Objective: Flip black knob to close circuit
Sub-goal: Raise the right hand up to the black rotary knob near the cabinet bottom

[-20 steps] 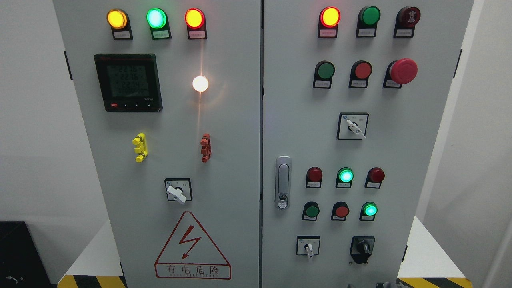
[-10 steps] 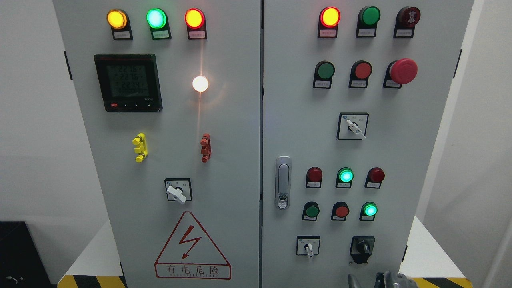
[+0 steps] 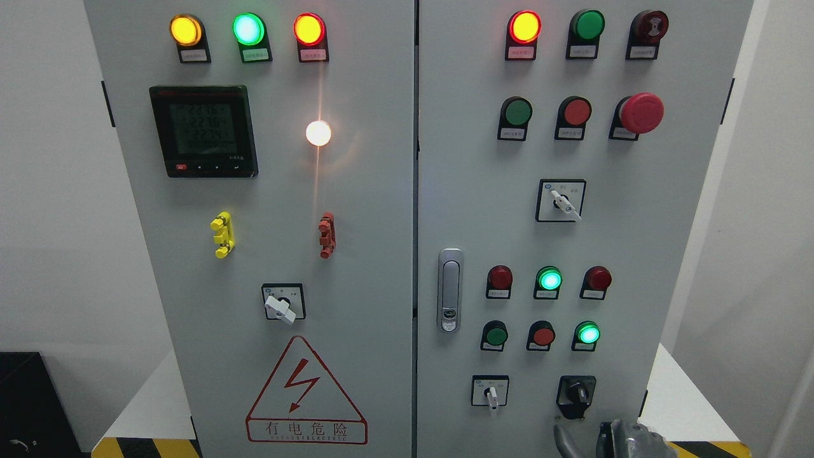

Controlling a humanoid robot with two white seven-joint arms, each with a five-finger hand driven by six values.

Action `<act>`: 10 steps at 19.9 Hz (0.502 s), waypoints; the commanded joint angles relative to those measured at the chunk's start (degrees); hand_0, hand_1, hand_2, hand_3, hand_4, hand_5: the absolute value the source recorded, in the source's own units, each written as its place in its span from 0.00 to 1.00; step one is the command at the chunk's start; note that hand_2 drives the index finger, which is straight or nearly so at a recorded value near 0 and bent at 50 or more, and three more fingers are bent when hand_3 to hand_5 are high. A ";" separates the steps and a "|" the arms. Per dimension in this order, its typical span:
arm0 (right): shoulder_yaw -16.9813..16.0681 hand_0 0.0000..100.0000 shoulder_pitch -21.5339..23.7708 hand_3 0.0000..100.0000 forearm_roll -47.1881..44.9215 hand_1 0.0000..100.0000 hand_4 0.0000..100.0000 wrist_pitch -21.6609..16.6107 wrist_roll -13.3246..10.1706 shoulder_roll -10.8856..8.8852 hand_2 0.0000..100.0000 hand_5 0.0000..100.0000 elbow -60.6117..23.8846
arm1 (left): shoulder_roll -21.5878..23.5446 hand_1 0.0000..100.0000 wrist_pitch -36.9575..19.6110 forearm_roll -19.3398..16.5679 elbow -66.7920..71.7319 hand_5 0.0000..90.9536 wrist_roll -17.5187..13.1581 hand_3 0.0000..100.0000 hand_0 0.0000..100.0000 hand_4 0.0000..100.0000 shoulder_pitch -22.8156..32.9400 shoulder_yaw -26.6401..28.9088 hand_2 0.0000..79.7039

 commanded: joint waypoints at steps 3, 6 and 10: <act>0.29 0.00 -0.39 1.00 0.05 0.02 0.98 1.77 1.10 -1.17 0.93 0.97 -0.32 | 0.00 0.56 -0.05 0.00 0.04 0.00 -0.04 0.00 0.12 0.00 0.00 0.02 0.00; 0.38 0.00 -1.00 1.00 0.13 0.02 0.98 1.86 1.11 -1.17 0.93 0.97 -0.32 | 0.00 0.56 -0.05 0.00 0.04 0.00 -0.04 0.00 0.12 0.00 0.00 0.02 0.00; 1.17 0.00 -2.59 1.00 0.13 0.02 0.98 2.30 1.37 -1.26 0.93 0.97 -0.23 | 0.00 0.56 -0.05 0.00 -0.04 0.00 -0.04 0.00 0.12 0.00 0.00 0.02 0.00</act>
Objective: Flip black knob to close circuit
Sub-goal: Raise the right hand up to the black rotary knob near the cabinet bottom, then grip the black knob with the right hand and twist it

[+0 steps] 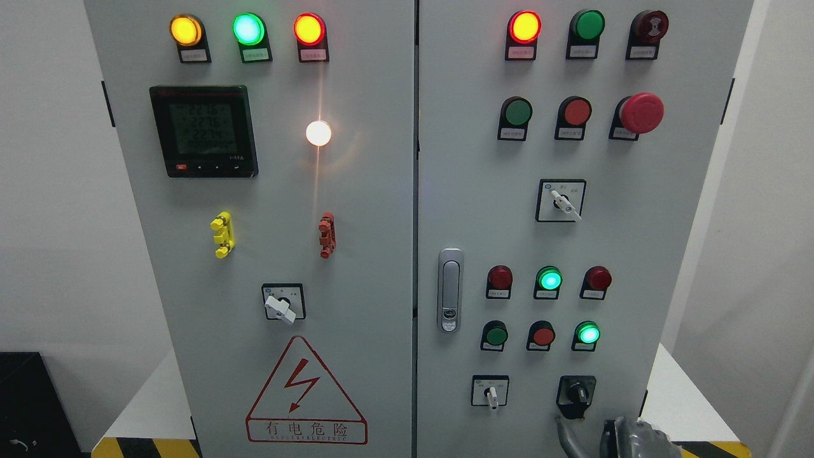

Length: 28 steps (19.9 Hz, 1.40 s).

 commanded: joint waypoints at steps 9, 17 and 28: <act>1.72 0.00 -2.04 1.00 0.30 0.02 0.98 1.32 0.09 -1.61 0.93 0.97 0.20 | 0.01 0.56 -0.04 0.00 0.05 0.00 -0.04 0.00 0.12 0.00 0.00 -0.07 0.00; 1.46 0.00 -1.95 1.00 1.71 0.03 0.98 2.02 0.09 -2.49 0.93 0.98 0.11 | 0.01 0.56 -0.04 0.00 0.05 0.00 -0.04 0.00 0.12 0.00 0.00 0.02 0.00; 1.37 0.00 -1.86 1.00 2.58 0.05 0.99 2.11 0.09 -2.49 0.92 0.98 1.08 | 0.01 0.56 -0.04 0.00 -0.03 0.00 -0.04 0.00 0.12 0.00 0.00 -0.07 0.00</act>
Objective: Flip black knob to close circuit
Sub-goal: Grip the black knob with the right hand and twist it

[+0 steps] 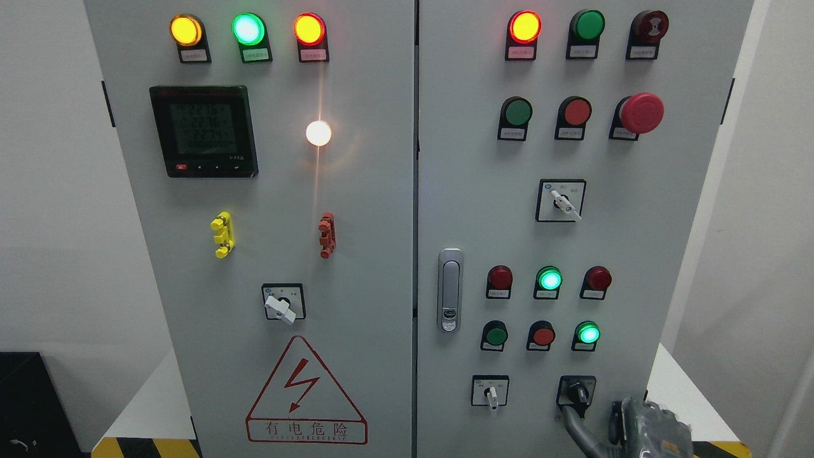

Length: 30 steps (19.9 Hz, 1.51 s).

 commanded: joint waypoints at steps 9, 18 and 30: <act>-0.23 0.00 -0.27 1.00 0.28 0.05 0.99 0.91 0.10 0.80 0.92 0.98 0.83 | 0.01 0.56 -0.04 0.00 -0.02 0.00 -0.04 0.00 0.12 0.00 0.00 0.02 0.00; -0.58 0.00 -0.35 1.00 0.28 0.06 0.99 1.08 0.10 0.63 0.92 0.98 1.18 | 0.01 0.56 -0.04 0.00 -0.02 0.00 -0.04 0.00 0.12 0.00 0.00 -0.07 0.00; -1.54 0.00 -1.58 1.00 -0.60 0.06 0.99 1.26 0.01 0.63 0.92 0.98 0.57 | 0.01 0.56 -0.04 0.00 0.06 0.00 -0.04 0.00 0.12 0.00 0.00 0.02 0.00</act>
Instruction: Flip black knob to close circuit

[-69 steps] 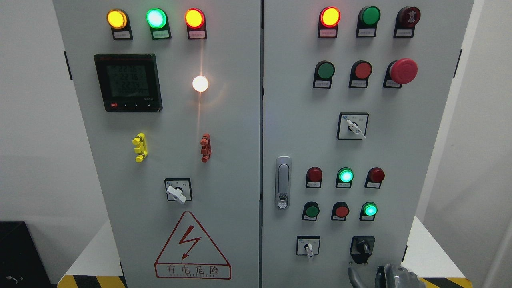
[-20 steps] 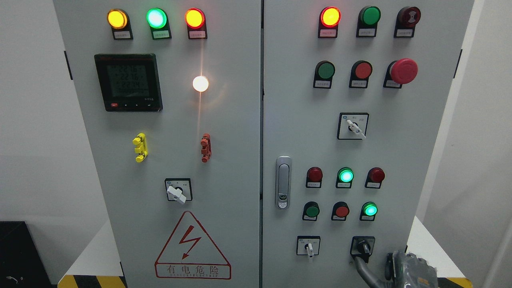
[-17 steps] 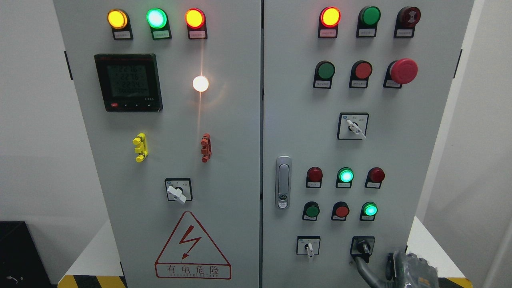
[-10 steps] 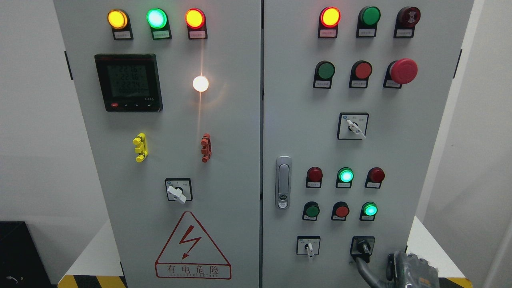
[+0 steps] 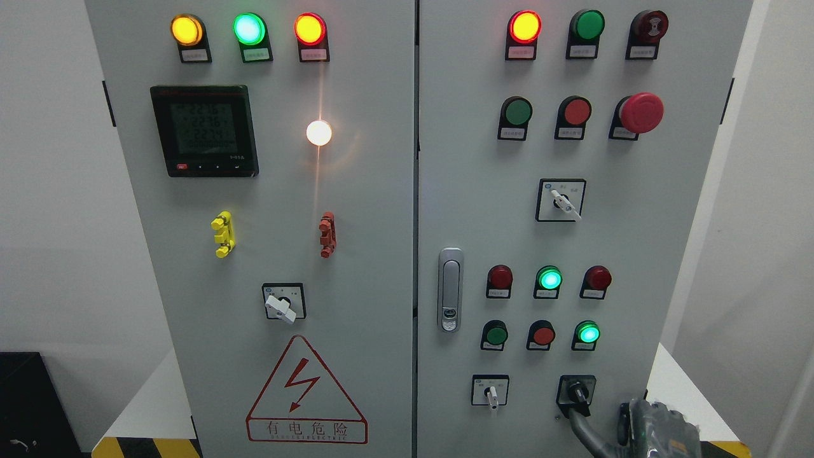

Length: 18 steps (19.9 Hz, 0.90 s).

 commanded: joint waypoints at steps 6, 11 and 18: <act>-1.31 0.00 -0.36 1.00 -0.28 0.06 0.99 -0.23 -0.31 1.34 0.92 0.98 -0.29 | 0.00 0.56 -0.04 0.00 -0.02 0.00 -0.04 0.00 0.12 0.00 0.00 0.02 0.00; -1.57 0.00 -0.36 1.00 -0.46 0.06 0.99 -0.23 -0.31 1.25 0.92 0.98 -0.37 | 0.00 0.56 -0.04 0.00 0.06 0.00 -0.04 0.00 0.12 0.00 0.00 0.02 0.00; -1.57 0.00 -0.36 1.00 -0.81 0.06 0.99 -0.23 -0.31 0.72 0.92 0.98 -0.46 | 0.00 0.56 -0.04 0.00 -0.02 0.00 -0.04 0.00 0.12 0.00 0.00 0.02 0.00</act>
